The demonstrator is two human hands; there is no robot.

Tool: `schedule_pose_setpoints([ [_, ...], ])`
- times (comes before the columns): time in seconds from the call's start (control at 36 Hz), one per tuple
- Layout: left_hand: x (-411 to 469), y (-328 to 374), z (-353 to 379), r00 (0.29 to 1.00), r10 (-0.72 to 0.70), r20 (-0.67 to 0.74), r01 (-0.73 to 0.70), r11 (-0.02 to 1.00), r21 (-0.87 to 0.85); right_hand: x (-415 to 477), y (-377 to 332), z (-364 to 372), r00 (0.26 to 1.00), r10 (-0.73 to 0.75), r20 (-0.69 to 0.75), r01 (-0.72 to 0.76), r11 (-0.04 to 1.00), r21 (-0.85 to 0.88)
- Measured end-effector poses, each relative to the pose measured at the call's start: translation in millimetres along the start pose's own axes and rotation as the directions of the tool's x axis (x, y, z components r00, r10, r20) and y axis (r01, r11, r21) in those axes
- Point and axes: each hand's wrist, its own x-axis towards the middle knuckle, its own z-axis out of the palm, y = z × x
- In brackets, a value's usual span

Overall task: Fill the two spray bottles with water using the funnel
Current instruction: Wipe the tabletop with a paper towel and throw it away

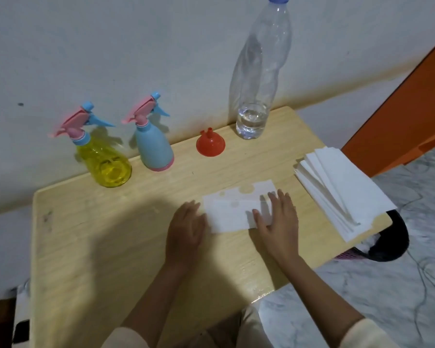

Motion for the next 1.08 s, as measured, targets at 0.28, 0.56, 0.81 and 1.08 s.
schedule_pose_setpoints([
  [0.28, 0, -45, -7, 0.955, -0.297, 0.005, 0.269, 0.875, 0.403, 32, -30, 72, 0.98, 0.143, 0.137, -0.089, 0.936, -0.339],
  [0.56, 8, -40, 5, 0.93, -0.352, -0.108, 0.362, 0.817, 0.449, 121, -28, 73, 0.945, -0.097, 0.311, 0.207, 0.915, -0.346],
  [0.81, 15, -31, 11, 0.901, -0.402, -0.163, 0.429, 0.774, 0.466, 161, -25, 78, 0.874, -0.261, 0.411, 0.403, 0.862, -0.309],
  [1.08, 15, -30, 12, 0.897, -0.397, -0.193, 0.44, 0.765, 0.47, 203, -28, 84, 0.767, -0.4, 0.502, 0.57, 0.785, -0.245],
])
